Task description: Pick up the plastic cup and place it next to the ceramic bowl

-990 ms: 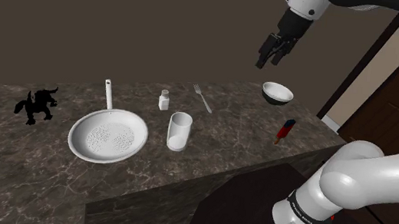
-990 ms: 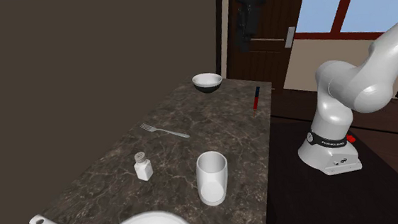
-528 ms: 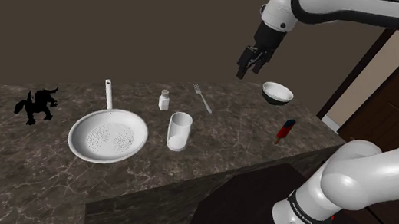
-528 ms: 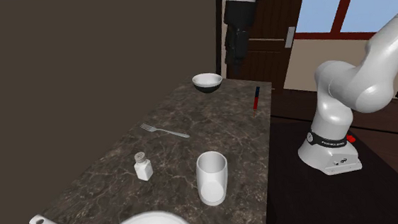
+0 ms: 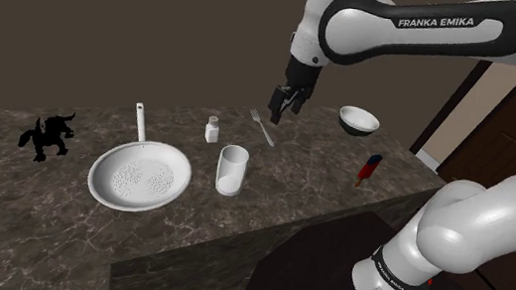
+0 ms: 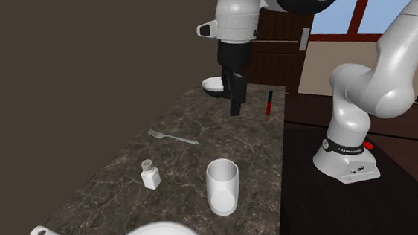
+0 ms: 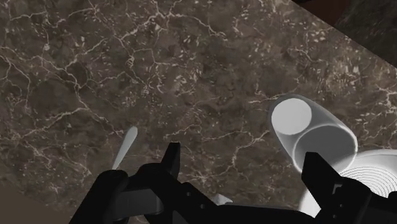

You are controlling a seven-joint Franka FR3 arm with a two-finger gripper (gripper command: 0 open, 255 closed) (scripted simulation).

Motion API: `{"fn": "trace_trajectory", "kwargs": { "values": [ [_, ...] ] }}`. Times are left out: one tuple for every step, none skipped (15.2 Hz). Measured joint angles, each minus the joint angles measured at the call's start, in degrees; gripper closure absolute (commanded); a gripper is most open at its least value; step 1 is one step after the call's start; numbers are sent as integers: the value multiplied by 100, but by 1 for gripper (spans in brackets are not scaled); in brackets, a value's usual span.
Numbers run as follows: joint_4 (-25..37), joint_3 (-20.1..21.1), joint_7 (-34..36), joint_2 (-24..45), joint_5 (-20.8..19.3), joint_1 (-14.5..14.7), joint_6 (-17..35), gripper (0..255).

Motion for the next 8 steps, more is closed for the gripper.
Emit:
{"fn": "trace_trajectory", "kwargs": {
  "values": [
    [43, 89, 63, 222, -16, 27, 138, 0],
    [32, 159, 109, 362, -26, 57, 246, 0],
    [40, 242, 174, 511, -37, 94, 346, 0],
    [116, 329, 247, 721, -66, 124, 439, 0],
    [126, 394, 296, 879, -92, 150, 539, 0],
    [171, 455, 342, 1062, -131, 170, 633, 0],
    [264, 531, 420, 1252, -172, 203, 682, 0],
    [358, 586, 470, 1496, -242, 214, 783, 0]
  ]
}}
